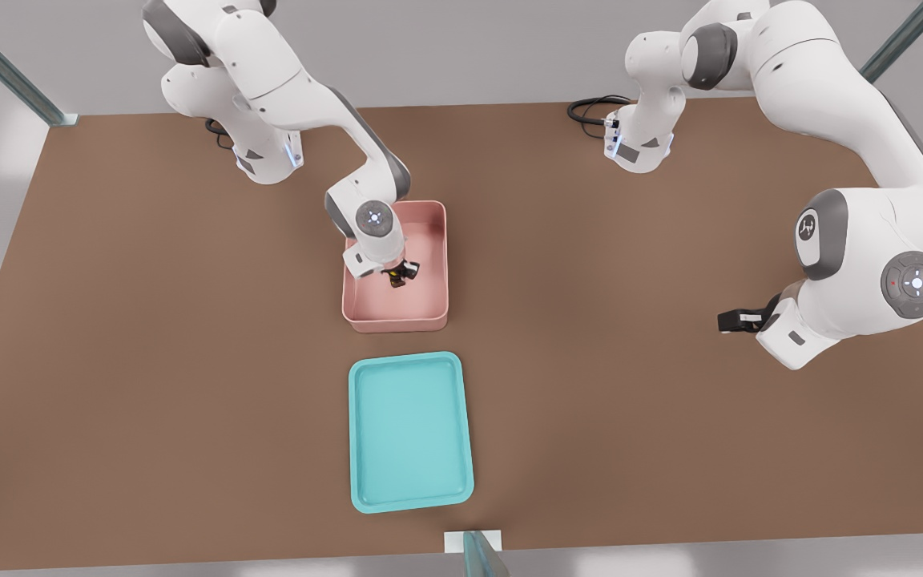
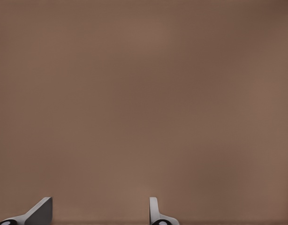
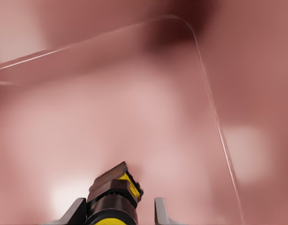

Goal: The left arm remains still, and the right arm places the button from the box into the tray

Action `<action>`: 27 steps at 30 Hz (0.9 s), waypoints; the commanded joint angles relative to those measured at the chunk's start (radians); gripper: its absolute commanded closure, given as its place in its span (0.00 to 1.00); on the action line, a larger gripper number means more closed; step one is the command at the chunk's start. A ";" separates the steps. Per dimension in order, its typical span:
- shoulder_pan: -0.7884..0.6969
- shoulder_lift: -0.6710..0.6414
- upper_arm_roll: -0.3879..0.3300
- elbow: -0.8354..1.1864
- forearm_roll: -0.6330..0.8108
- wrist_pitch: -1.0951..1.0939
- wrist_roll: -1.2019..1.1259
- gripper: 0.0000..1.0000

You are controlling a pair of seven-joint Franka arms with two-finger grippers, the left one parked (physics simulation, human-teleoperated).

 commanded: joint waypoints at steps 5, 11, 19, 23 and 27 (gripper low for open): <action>0.000 -0.002 -0.002 0.004 0.001 0.000 0.065 0.54; -0.005 -0.064 -0.005 0.030 0.001 -0.067 0.083 0.57; -0.066 -0.105 -0.023 0.275 0.000 -0.339 0.079 0.57; -0.069 0.021 -0.083 0.530 -0.010 -0.449 0.074 0.57; -0.138 0.200 -0.089 0.818 -0.017 -0.581 0.069 0.57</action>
